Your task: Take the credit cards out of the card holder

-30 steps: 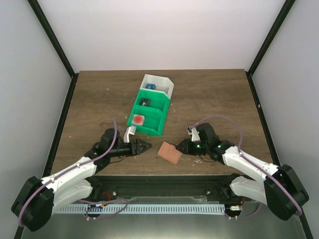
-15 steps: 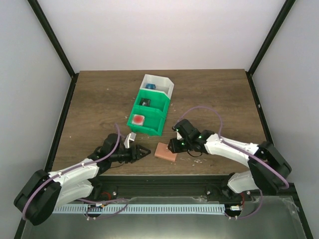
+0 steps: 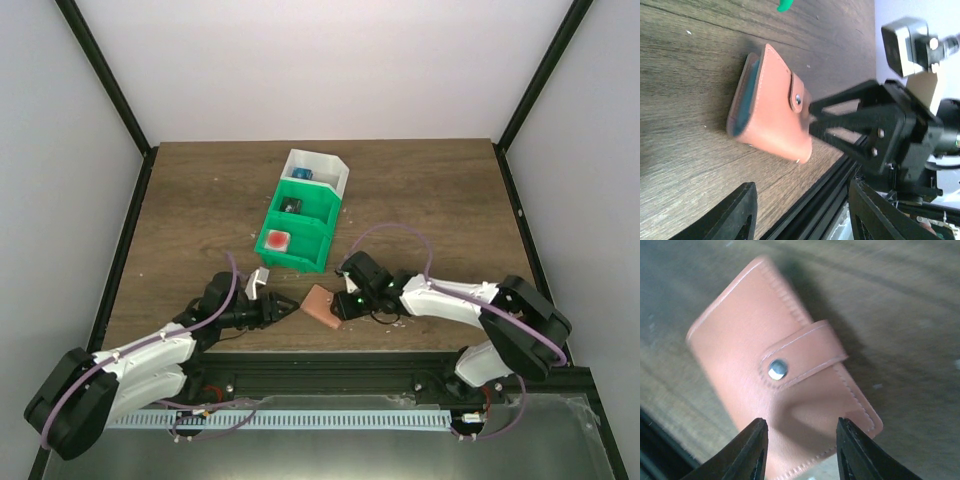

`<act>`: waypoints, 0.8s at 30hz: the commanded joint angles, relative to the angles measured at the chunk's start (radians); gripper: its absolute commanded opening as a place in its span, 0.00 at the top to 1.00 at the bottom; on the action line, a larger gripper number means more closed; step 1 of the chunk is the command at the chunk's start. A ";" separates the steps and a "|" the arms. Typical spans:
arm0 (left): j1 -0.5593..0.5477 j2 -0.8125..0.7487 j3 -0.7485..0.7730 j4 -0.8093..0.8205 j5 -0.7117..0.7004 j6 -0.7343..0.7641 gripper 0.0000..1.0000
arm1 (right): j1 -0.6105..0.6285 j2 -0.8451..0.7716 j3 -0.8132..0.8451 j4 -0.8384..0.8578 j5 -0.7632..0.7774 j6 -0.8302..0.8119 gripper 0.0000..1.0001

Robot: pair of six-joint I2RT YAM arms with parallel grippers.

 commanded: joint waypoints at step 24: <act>-0.008 0.289 -0.019 0.411 0.061 -0.080 1.00 | 0.158 0.190 0.275 -0.122 0.254 0.119 0.65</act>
